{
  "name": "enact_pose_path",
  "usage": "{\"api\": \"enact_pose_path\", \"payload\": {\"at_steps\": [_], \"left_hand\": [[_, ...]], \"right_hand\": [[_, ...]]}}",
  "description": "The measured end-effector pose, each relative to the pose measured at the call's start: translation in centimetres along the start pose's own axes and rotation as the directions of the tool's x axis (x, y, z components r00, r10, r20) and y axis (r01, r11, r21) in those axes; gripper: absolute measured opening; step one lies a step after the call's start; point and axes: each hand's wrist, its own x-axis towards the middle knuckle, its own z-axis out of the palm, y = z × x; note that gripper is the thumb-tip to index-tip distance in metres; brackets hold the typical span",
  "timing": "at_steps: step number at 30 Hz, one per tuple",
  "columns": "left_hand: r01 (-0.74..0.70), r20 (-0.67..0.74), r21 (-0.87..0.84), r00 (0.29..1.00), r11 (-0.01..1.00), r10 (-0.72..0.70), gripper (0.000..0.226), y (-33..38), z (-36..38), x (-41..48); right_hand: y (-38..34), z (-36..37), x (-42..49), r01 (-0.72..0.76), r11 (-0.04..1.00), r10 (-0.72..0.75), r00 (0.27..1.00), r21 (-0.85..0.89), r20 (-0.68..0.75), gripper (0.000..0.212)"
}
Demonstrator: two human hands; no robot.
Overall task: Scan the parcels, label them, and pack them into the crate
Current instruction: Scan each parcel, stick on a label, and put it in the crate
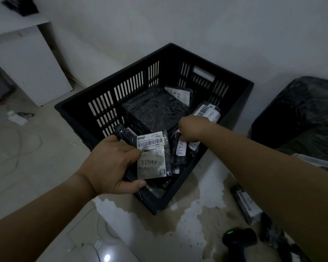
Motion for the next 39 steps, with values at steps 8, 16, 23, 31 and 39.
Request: {"api": "enact_pose_path", "payload": {"at_steps": [8, 16, 23, 31, 39], "left_hand": [[-0.019, 0.005, 0.0, 1.0, 1.0, 0.019, 0.058, 0.0, -0.7, -0.4], [0.009, 0.156, 0.009, 0.988, 1.0, -0.01, 0.054, -0.9, -1.9, -1.6], [0.12, 0.01, -0.215, 0.993, 0.969, -0.121, 0.047, 13.2, -0.9, 0.6], [0.228, 0.27, -0.634, 0.961, 0.739, -0.065, 0.016, 30.3, 11.9, 5.1], [0.736, 0.626, -0.494, 0.671, 0.463, -0.398, 0.022, 27.4, 20.2, 7.9]], "right_hand": [[0.0, -1.8, -10.0, 0.221, 0.937, -0.068, 0.875, 0.271, -0.479, 0.035], [3.0, 8.3, -26.4, 0.268, 0.821, 0.015, 0.873, 0.505, -0.487, 0.049], [7.1, 21.2, -39.2, -0.05, 0.605, 0.313, 0.933, 0.795, -0.18, 0.052], [7.3, 31.8, -45.9, -0.235, 0.35, 0.407, 0.91, 0.907, 0.078, 0.055], [5.2, 34.8, -42.0, -0.272, 0.373, 0.331, 0.932, 0.887, 0.147, 0.066]]}}
